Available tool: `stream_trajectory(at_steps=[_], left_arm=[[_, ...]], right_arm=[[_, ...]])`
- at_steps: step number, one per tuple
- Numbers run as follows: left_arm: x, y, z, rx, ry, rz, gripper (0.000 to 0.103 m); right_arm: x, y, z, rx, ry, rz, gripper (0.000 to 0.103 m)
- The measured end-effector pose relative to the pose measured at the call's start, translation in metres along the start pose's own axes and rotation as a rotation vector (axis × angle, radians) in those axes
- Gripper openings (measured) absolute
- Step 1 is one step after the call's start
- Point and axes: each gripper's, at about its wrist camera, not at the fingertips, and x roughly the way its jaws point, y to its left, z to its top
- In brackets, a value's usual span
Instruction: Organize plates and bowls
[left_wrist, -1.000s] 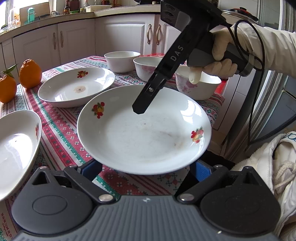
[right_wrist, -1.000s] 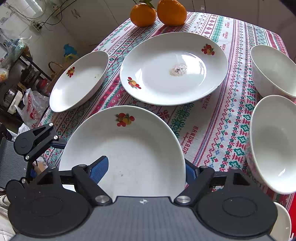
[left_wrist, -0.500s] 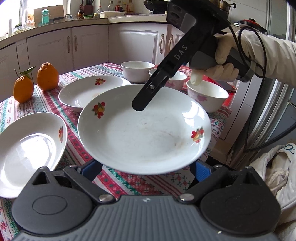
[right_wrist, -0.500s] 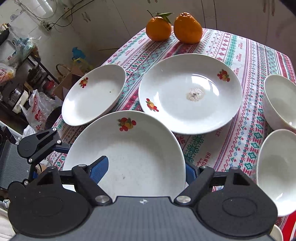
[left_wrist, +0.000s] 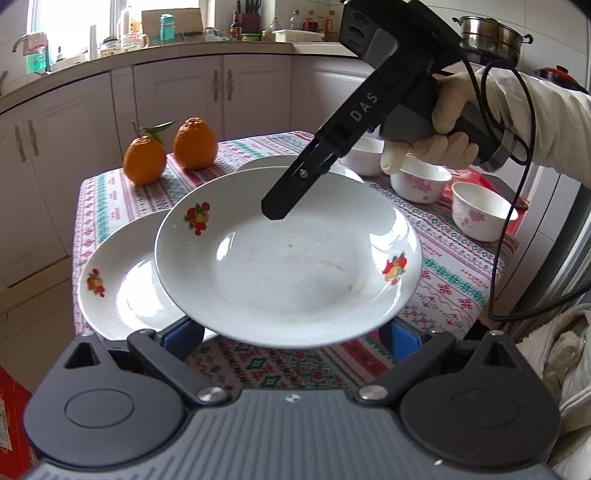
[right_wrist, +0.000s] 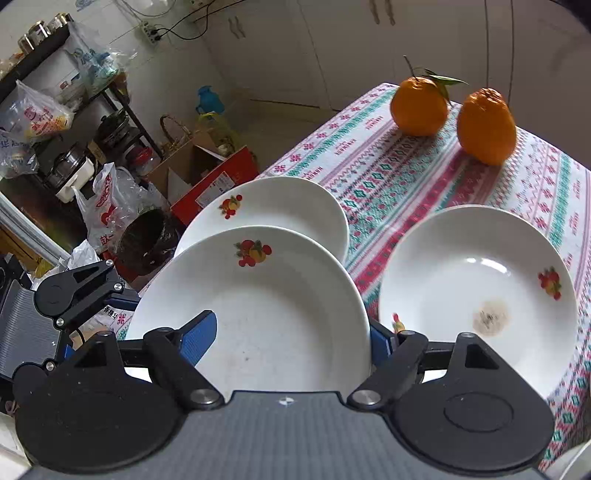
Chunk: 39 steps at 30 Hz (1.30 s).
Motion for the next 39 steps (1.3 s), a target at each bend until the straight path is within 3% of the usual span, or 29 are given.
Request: stream_trajectory(at_steps=[12, 39], left_arm=[[-0.005, 0.043, -0.01, -0.079, 0.005, 0.076, 0.1], [0.005, 0.061, -0.009, -0.13, 0.019, 0.073, 0.1]], right_arm=[[0.055, 0.006, 0.046, -0.038, 0.026, 0.053, 0.087], [0.079, -0.004, 0.052, -0.017, 0.037, 0.041, 0.087]])
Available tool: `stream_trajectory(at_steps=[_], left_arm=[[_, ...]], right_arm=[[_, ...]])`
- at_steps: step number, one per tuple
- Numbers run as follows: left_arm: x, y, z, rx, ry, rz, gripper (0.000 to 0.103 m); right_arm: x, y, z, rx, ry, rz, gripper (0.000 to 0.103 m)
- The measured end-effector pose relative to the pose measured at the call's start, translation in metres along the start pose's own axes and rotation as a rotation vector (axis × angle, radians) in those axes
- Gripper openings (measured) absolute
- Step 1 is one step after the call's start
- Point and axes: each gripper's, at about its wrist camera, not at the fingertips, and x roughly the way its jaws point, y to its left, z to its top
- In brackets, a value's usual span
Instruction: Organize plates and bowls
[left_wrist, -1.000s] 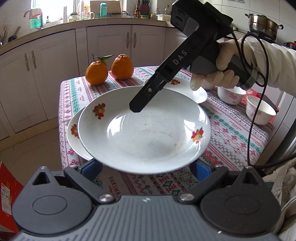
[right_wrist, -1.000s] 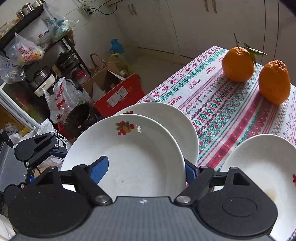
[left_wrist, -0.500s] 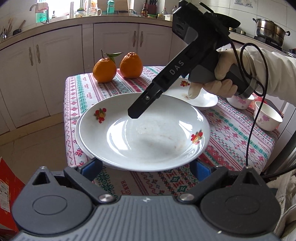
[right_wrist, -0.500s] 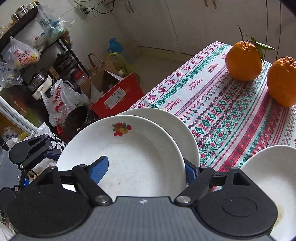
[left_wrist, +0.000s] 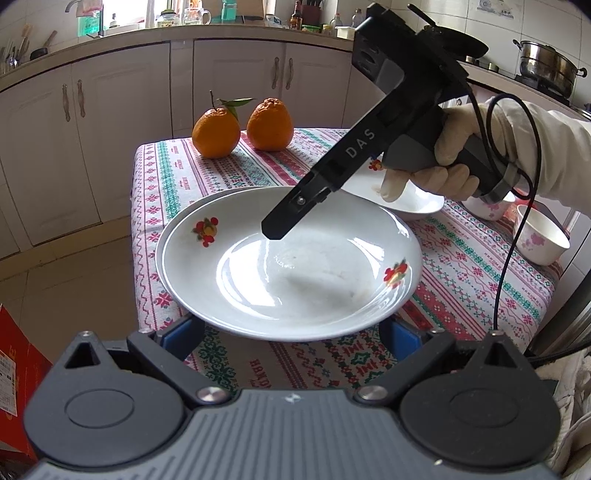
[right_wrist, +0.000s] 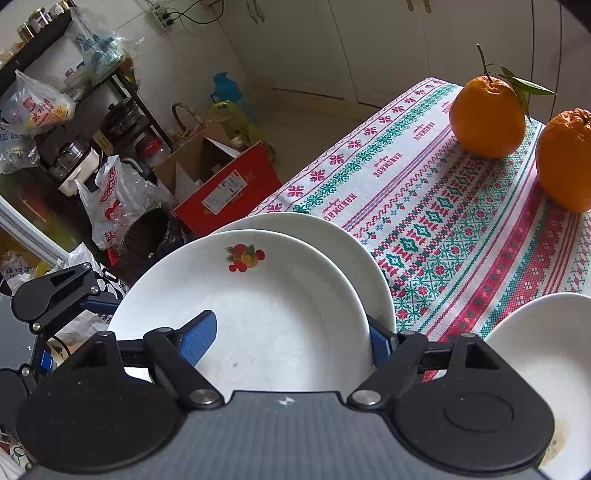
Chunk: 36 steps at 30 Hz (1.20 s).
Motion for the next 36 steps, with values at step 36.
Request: stream_trajectory(at_steps=[36], left_arm=[[0.002, 0.004, 0.002, 0.009, -0.013, 0.021, 0.1]], right_arm=[[-0.029, -0.003, -0.014, 0.045, -0.043, -0.007, 0.087]])
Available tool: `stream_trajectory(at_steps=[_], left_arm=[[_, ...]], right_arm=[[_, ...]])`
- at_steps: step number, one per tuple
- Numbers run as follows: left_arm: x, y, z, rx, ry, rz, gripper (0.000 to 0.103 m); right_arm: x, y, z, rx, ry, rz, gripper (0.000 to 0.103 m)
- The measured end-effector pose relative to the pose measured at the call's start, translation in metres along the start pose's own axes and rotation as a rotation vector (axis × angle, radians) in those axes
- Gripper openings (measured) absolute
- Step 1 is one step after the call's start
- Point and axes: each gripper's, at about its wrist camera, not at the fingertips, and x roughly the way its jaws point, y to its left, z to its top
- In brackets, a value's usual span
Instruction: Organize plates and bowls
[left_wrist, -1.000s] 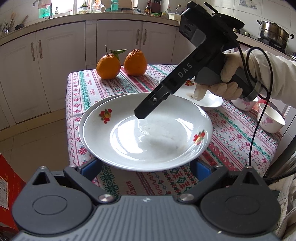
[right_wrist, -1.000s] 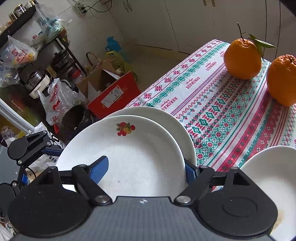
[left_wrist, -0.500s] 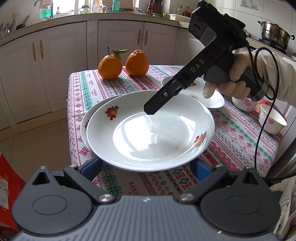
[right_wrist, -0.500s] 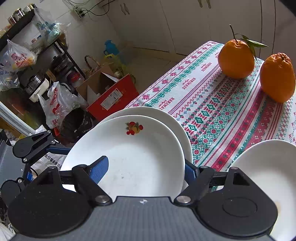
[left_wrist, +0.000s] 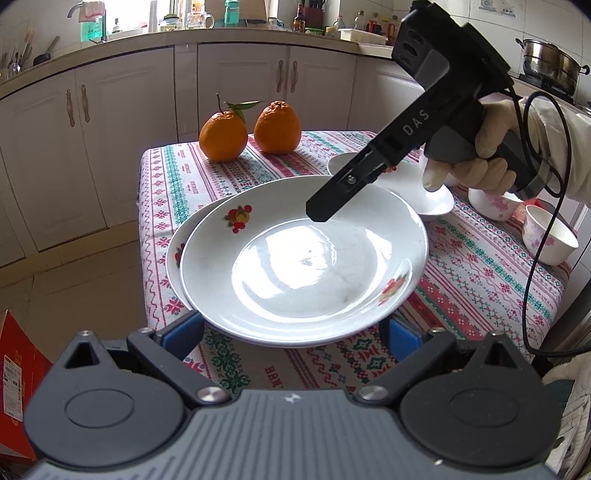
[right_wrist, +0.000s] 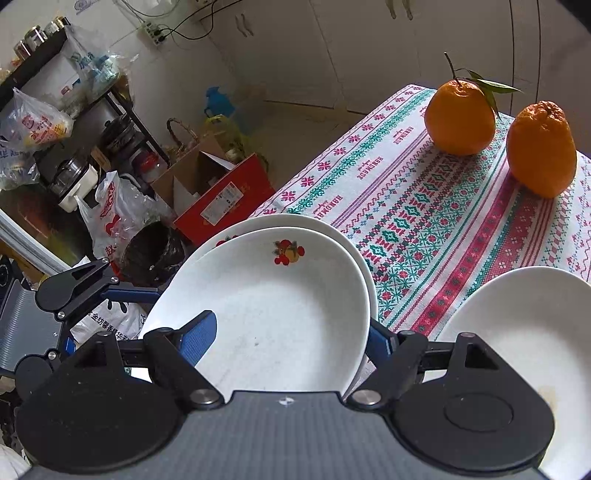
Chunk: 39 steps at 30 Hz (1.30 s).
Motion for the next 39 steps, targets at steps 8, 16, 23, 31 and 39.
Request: stream_trajectory(at_steps=[8, 16, 23, 31, 39], left_arm=[[0.0, -0.001, 0.0, 0.0, 0.001, 0.004, 0.1], [0.0, -0.001, 0.0, 0.0, -0.005, 0.004, 0.1], [0.0, -0.003, -0.001, 0.01, -0.011, 0.011, 0.101], [-0.001, 0.0, -0.001, -0.016, -0.018, 0.013, 0.101], [-0.01, -0.011, 0.002, -0.012, -0.048, 0.038, 0.102]], right_arm=[[-0.003, 0.002, -0.003, 0.0, -0.001, -0.015, 0.087], [-0.006, 0.009, -0.008, 0.008, -0.002, -0.055, 0.087], [-0.007, 0.01, -0.015, 0.012, 0.007, -0.087, 0.087], [-0.01, 0.015, -0.026, -0.013, -0.005, -0.109, 0.087], [-0.024, 0.03, -0.056, -0.044, -0.083, -0.224, 0.102]])
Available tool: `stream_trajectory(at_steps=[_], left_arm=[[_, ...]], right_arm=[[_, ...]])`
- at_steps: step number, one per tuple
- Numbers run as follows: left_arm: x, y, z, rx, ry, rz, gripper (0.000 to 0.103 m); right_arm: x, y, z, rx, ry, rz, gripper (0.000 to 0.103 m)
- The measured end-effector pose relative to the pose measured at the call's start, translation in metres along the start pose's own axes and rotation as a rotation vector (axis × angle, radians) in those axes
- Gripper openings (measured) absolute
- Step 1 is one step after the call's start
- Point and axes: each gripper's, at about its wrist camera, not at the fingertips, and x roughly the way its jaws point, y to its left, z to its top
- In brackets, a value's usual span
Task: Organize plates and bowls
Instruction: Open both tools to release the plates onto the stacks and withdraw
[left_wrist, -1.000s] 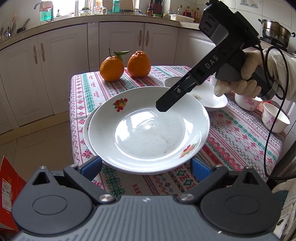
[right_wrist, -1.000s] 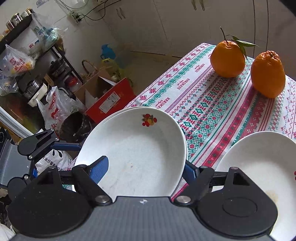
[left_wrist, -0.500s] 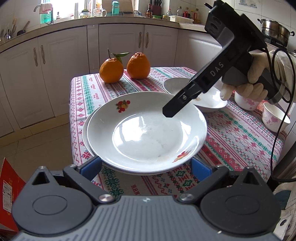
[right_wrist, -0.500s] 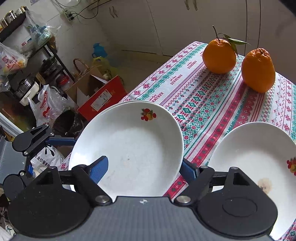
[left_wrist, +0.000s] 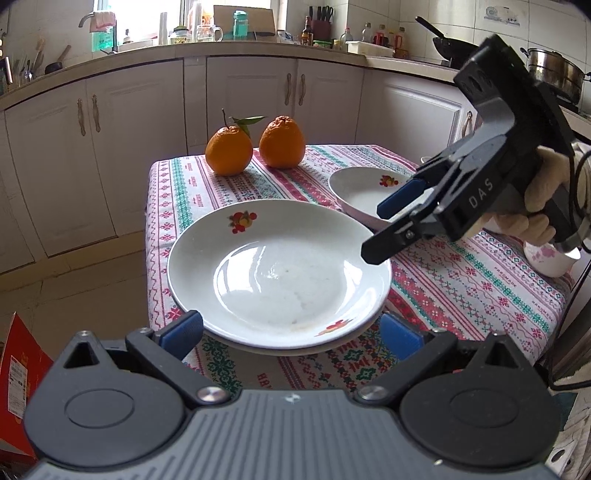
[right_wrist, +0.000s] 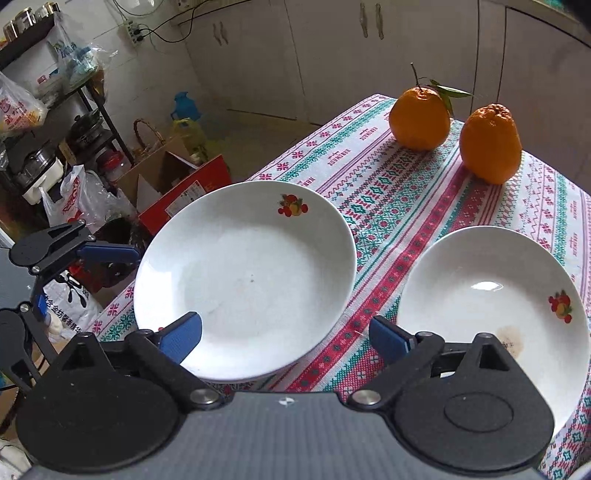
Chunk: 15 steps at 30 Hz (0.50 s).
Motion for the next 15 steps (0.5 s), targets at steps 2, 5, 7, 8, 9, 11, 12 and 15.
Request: stream_trajectory(at_steps=[2, 5, 7, 8, 9, 11, 12, 15], left_arm=[[-0.004, -0.004, 0.002, 0.002, -0.014, 0.005, 0.102], [-0.009, -0.011, 0.005, 0.005, -0.032, 0.011, 0.102], [-0.012, -0.016, 0.008, 0.009, -0.046, 0.02, 0.102], [-0.013, -0.019, 0.009, 0.016, -0.05, 0.023, 0.102], [-0.014, -0.022, 0.011, 0.022, -0.057, 0.032, 0.102], [-0.016, -0.028, 0.015, 0.044, -0.073, 0.037, 0.102], [-0.017, -0.031, 0.018, 0.055, -0.081, 0.034, 0.102], [-0.016, -0.04, 0.025, 0.074, -0.088, 0.026, 0.102]], right_arm=[[-0.008, 0.005, -0.012, -0.011, -0.029, -0.048, 0.103], [-0.019, 0.01, -0.03, -0.017, -0.068, -0.123, 0.103], [-0.027, 0.01, -0.044, -0.013, -0.096, -0.178, 0.103], [-0.031, 0.01, -0.05, -0.006, -0.106, -0.199, 0.103], [-0.034, 0.009, -0.055, 0.002, -0.114, -0.218, 0.103], [-0.039, 0.006, -0.067, 0.024, -0.127, -0.251, 0.103], [-0.04, 0.004, -0.072, 0.038, -0.128, -0.262, 0.103], [-0.044, -0.007, -0.086, 0.11, -0.137, -0.276, 0.103]])
